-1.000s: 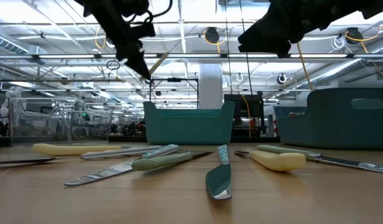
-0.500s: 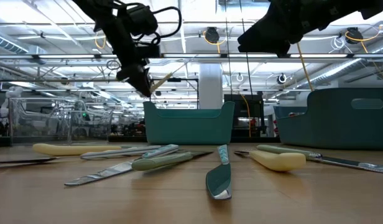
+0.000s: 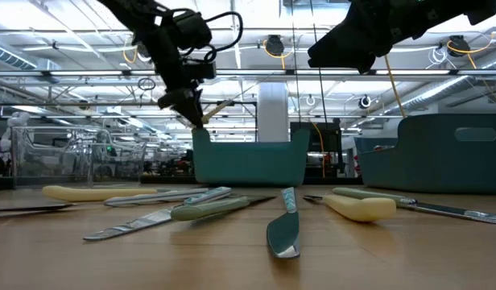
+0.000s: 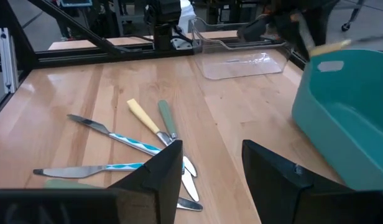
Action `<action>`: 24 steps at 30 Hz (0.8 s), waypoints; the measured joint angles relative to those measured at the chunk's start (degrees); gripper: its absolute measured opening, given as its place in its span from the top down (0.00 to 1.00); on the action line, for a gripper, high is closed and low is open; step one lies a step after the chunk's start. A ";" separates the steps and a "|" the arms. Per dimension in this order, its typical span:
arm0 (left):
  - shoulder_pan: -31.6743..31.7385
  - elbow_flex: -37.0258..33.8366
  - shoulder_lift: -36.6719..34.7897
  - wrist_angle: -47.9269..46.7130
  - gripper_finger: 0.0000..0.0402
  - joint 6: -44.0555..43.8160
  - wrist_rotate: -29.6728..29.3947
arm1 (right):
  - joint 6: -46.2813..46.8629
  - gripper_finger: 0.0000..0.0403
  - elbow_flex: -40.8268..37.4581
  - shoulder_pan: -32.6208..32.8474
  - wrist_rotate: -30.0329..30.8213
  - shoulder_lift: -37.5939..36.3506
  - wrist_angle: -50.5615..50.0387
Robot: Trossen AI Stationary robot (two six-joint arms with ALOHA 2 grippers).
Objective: Sort silverware by color (type)
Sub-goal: Put the right yellow knife into the green bin
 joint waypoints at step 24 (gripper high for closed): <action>3.79 23.93 21.58 -12.09 0.75 -2.28 3.11 | 2.86 0.60 0.01 0.03 -0.17 0.00 -6.64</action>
